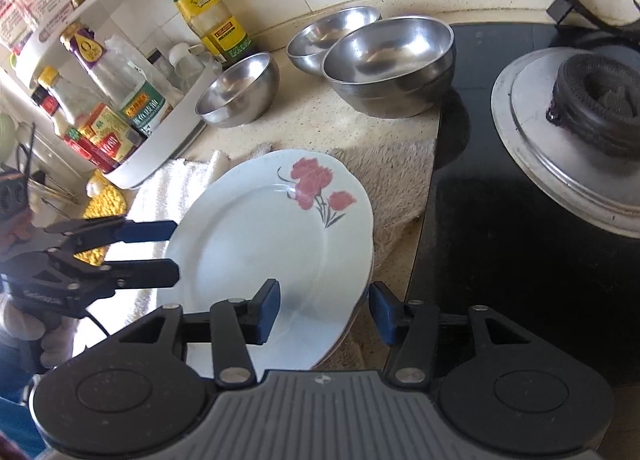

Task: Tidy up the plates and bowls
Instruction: 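Lower the pink-flower plate onto the stack and open both grippers, then move both grippers to the steel bowl beside the stove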

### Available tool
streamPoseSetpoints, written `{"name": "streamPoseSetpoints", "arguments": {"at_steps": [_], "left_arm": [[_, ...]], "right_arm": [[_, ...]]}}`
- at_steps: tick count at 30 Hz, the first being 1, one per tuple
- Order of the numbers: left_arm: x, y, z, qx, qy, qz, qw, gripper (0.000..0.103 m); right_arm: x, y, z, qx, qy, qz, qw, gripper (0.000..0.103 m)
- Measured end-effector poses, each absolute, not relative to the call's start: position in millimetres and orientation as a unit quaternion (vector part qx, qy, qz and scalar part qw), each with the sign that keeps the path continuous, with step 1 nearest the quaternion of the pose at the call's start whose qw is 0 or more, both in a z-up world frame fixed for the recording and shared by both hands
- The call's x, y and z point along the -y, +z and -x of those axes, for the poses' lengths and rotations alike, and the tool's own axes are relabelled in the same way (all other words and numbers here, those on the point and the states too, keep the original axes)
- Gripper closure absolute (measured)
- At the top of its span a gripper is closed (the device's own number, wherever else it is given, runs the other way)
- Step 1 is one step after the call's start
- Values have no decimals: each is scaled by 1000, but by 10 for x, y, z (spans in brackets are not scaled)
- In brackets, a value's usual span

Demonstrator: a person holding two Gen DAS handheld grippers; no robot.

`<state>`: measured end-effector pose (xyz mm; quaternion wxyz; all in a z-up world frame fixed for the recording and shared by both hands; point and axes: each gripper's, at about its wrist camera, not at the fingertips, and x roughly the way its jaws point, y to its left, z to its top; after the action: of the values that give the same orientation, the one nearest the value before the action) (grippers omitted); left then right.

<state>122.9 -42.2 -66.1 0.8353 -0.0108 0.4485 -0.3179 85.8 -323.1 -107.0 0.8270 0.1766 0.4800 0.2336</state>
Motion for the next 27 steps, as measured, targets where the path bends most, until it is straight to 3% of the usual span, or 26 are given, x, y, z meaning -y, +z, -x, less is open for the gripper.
{"name": "streamPoseSetpoints", "arguments": {"at_steps": [2,7,10,16,27], "left_arm": [[441,-693,-1269,-457,-306,11,835,22],[568,-765,-1299,-464,-317,1,827,9],[646,-850,-1316,-474,-310,-2,824,8],[467,-746,-1338,-484,-306,58,818,12],[249,-703,-1258,-487,-289,69,821,17]], "right_arm": [[3222,-1078,-872,-482,237,-175,825,51],[3185,-1105,-948,-484,246,-175,821,45],[3135,-1098,-1003,-482,245,-164,825,42],[3150,-1042,-1023,-489,230,-201,817,42],[2892,-981,-1164,-479,223,-187,828,42]]}}
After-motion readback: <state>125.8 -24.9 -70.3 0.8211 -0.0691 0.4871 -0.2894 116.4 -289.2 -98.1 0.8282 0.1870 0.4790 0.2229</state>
